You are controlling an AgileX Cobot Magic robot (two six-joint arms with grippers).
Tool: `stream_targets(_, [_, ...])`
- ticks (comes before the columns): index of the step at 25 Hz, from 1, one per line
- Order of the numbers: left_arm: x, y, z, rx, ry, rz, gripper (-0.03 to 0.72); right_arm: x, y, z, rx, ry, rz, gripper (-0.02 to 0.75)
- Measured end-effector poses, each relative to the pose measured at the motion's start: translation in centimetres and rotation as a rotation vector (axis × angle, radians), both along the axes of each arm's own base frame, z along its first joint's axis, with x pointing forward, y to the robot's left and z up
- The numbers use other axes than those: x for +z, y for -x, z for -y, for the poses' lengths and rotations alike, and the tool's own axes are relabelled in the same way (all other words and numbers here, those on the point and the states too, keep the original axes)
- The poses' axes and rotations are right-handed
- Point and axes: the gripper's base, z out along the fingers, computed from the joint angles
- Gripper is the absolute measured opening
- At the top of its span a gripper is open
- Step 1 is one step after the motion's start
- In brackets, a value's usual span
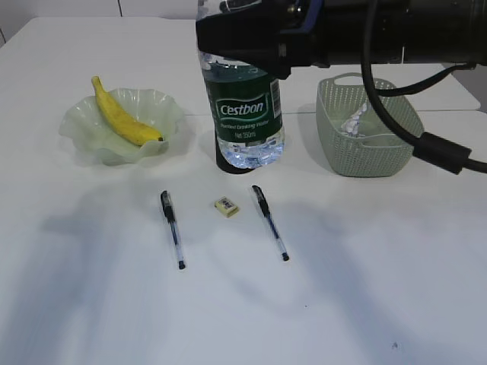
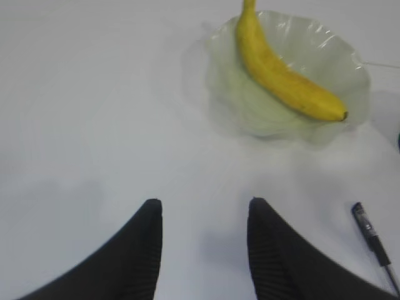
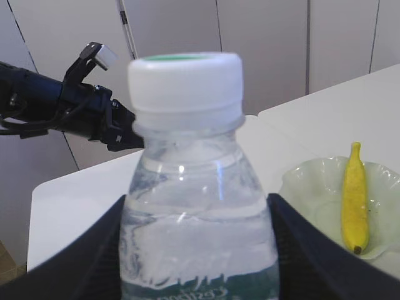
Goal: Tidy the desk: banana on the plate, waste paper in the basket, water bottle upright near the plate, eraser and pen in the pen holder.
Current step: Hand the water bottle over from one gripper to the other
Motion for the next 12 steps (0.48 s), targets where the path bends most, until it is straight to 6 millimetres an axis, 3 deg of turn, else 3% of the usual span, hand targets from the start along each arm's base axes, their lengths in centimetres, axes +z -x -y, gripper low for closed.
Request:
stream_targets(6, [-0.4, 0.1, 4.0, -0.198, -0.068, 0.295, 0.317, 0.0, 0.0, 0.0, -0.004, 0.002, 0.000, 0.434])
stream_targets(12, [-1.2, 0.1, 6.4, -0.334, -0.075, 0.366, 0.317, 0.0, -0.1, 0.0, -0.010, 0.004, 0.000, 0.434])
